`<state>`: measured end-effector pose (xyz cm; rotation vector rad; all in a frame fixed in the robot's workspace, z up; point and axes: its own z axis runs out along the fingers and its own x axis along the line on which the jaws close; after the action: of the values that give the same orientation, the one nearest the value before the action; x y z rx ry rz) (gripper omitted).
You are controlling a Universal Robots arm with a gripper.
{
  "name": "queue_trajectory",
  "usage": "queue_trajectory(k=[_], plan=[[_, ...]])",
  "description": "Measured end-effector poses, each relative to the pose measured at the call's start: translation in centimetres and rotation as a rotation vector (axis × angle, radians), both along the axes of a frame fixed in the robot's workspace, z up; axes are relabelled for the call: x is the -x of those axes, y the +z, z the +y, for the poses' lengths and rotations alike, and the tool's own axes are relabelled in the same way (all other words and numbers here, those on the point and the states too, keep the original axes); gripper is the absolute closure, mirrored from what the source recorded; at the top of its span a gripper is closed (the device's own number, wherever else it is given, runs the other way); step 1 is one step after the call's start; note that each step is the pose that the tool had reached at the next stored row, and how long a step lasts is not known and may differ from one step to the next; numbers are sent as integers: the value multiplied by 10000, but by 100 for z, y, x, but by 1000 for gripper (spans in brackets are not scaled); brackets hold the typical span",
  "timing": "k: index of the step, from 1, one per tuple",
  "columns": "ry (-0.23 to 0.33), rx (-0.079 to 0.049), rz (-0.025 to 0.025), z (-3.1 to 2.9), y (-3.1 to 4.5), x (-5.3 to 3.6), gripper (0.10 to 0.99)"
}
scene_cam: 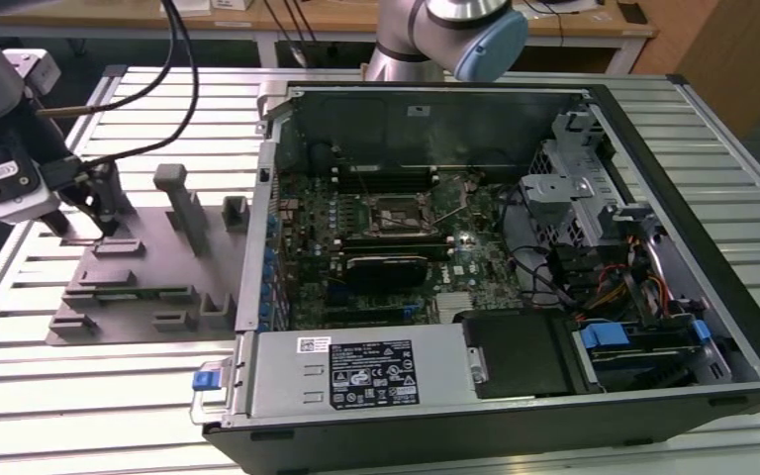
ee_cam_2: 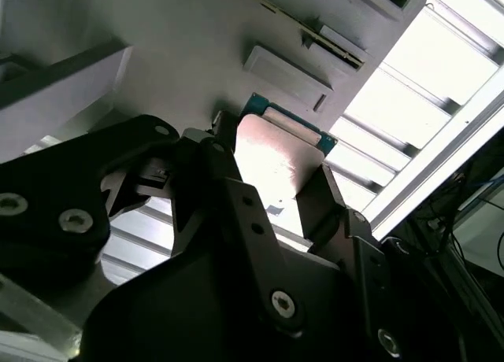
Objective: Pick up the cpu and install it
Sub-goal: 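Pick up the cpu and move it towards the insertion slot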
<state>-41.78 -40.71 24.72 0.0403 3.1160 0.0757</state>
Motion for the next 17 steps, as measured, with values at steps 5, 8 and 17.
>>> queue_trajectory(k=[5, 8, 17], plan=[[0, 0, -13, 0, 102, 0, 541], [0, 0, -21, 0, 161, 0, 541], [-1, -3, -33, 0, 355, 0, 541]])
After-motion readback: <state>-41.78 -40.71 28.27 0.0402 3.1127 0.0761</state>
